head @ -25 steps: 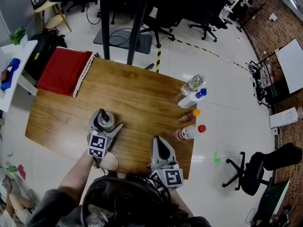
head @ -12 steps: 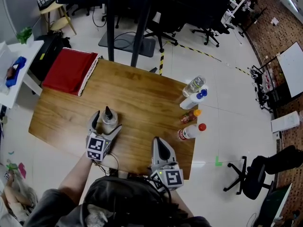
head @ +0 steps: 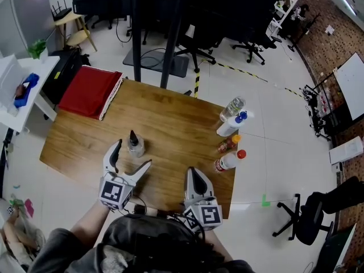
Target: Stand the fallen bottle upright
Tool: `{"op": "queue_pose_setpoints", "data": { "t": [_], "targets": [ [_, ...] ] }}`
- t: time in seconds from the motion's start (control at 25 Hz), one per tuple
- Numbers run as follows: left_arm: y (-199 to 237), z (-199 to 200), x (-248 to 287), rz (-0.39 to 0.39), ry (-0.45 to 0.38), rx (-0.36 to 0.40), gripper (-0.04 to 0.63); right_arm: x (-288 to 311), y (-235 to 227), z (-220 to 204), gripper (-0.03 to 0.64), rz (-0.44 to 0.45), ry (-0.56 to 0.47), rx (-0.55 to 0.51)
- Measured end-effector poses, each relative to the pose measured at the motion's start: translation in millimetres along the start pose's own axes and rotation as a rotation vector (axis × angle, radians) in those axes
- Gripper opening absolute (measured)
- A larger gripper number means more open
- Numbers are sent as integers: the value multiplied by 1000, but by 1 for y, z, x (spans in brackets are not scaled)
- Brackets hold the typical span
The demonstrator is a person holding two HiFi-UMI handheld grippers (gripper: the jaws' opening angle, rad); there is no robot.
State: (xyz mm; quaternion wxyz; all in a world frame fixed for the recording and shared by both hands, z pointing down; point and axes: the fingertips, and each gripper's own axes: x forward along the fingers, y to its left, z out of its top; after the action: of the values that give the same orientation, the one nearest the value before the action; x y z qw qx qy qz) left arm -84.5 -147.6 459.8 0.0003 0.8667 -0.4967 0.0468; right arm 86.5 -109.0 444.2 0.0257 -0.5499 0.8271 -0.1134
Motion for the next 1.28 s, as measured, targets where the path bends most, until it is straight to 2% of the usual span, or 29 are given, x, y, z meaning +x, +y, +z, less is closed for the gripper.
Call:
{"op": "queue_pose_setpoints", "data": {
  "t": [0.2,0.36,0.52,0.56,0.6,0.64,0.68,0.8,1.0,1.12,1.28],
  "targets": [
    [-24,59,-5,-28,-110,-62,492,-9,-6,9,9,-20,-24,6],
    [-37,76,-5,-15,-132,-63,485,-17,-10,15,9,-32,-46,2],
    [-50,86,-3,-5,-144,-24,467,-22,-16,18,9,-43,-56,5],
    [-52,87,-3,5,-139,-22,449,-23,-17,19,9,-45,-57,7],
    [-53,89,-4,15,-140,-25,400,-24,-18,20,9,-47,-59,8],
    [-53,91,-6,22,-147,-35,296,-25,-18,20,9,-48,-61,8],
    [-53,93,-8,22,-158,-51,224,-25,-18,20,9,-48,-64,6],
    [-53,95,-10,20,-170,-68,165,-24,-18,19,9,-47,-69,5],
    [-49,81,-6,61,-101,-29,25,-21,-18,22,9,-45,-82,2],
    [-49,62,2,73,-25,31,25,-19,-22,27,9,-55,-97,10],
    [-50,38,9,52,62,-13,25,-14,-22,31,9,-59,-90,-38]
  ]
}}
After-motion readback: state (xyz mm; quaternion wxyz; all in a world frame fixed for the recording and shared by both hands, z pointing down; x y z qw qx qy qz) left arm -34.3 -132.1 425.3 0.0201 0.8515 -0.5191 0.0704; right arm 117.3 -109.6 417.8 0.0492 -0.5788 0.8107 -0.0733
